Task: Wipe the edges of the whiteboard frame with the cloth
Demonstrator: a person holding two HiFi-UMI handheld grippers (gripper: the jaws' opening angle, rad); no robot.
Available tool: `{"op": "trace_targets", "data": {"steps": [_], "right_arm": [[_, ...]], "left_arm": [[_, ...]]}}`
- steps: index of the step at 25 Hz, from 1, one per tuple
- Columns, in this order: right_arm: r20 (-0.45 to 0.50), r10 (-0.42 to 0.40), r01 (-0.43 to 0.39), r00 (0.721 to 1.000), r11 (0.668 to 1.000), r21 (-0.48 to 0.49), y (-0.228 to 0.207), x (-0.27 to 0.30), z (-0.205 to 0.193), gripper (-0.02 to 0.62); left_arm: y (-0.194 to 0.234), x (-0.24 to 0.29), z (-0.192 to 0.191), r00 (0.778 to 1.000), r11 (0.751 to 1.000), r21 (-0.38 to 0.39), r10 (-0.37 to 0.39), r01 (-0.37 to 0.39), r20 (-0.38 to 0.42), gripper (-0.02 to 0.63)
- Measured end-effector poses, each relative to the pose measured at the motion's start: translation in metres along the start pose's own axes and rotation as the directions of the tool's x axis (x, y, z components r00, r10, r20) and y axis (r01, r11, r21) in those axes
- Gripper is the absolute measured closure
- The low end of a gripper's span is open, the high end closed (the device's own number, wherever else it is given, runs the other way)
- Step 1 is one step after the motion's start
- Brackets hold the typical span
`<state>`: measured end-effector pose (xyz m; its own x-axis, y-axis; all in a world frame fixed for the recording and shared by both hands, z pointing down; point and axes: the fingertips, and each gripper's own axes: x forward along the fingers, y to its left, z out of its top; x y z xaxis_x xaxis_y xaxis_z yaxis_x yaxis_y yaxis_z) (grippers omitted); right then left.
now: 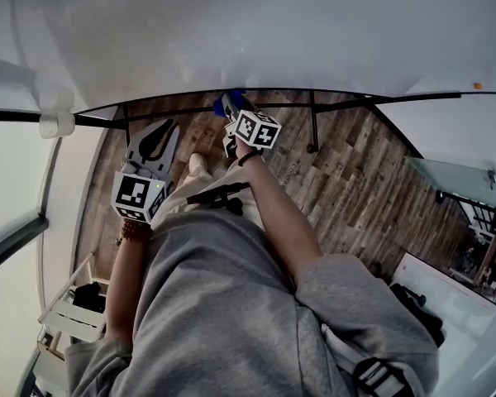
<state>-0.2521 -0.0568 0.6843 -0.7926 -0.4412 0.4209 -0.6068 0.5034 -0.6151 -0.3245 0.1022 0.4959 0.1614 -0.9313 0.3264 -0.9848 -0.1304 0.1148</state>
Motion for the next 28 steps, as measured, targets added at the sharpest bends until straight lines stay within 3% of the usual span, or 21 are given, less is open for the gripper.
{"op": "trace_targets", "data": {"steps": [9, 14, 28], "right_arm": [[-0.113, 0.015, -0.035, 0.993, 0.984, -0.172, 0.026, 0.004, -0.008, 0.469], [-0.168, 0.027, -0.06, 0.985, 0.979, -0.194, 0.039, 0.009, -0.011, 0.466], [-0.314, 0.095, -0.121, 0.945, 0.99, -0.065, 0.081, 0.041, -0.042, 0.468]], "left_arm": [[0.005, -0.003, 0.002, 0.999, 0.999, -0.034, 0.011, -0.01, 0.032, 0.554], [0.017, -0.008, -0.001, 0.999, 0.997, -0.061, 0.038, -0.036, 0.035, 0.554], [0.041, -0.031, -0.001, 0.988, 0.986, -0.109, 0.136, -0.128, 0.071, 0.554]]}}
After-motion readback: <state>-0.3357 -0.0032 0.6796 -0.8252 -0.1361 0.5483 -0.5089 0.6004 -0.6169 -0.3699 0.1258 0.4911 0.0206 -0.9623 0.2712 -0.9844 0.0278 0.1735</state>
